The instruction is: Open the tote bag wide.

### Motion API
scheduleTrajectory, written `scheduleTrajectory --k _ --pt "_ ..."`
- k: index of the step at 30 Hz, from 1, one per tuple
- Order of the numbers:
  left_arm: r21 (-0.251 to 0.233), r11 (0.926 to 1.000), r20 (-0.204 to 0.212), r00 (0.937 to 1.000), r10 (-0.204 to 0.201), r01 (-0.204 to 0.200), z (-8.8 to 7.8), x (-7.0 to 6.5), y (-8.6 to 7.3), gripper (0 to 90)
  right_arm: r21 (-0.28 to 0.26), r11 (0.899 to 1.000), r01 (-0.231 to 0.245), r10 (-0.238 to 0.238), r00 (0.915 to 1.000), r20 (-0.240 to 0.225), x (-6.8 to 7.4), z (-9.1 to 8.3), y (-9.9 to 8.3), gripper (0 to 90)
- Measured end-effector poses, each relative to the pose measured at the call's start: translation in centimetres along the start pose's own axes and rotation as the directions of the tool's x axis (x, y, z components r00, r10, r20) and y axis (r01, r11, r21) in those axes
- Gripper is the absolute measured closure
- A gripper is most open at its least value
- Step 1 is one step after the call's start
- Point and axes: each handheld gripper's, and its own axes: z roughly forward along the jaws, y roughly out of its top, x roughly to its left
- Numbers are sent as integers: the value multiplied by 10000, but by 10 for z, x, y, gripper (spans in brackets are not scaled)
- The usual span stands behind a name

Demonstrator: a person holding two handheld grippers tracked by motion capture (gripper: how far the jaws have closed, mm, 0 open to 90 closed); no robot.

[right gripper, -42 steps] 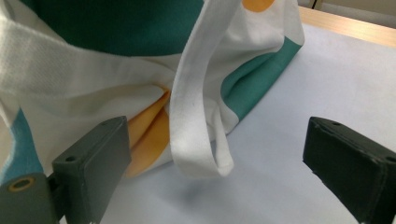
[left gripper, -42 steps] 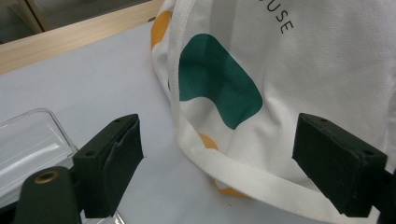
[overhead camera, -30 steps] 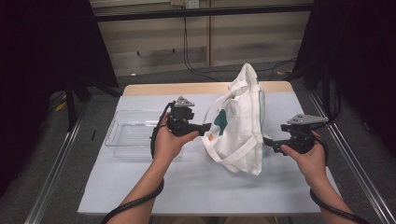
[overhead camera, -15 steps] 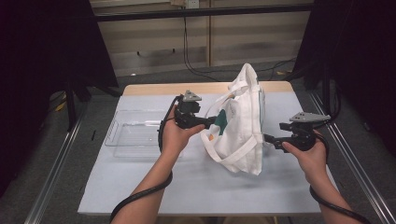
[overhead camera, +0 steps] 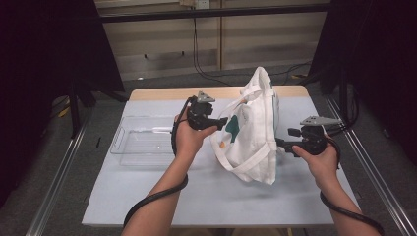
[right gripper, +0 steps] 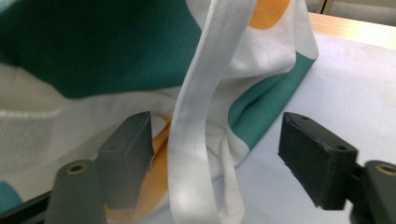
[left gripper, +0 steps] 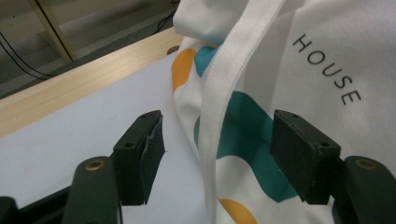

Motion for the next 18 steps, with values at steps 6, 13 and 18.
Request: scheduleTrajectory --k 6,13,18 --pt "-228 9997 304 9995 30 -23 5 0 10 440 50 9997 -242 242 9997 103 -2 6 2 324" --pt "-123 9999 525 9986 98 -92 10 -4 18 558 -446 9980 -453 452 9990 -17 -4 11 9 426" --pt "271 9996 485 9987 -140 127 12 -6 19 662 -247 9989 -409 402 9988 -284 -1 16 12 541"
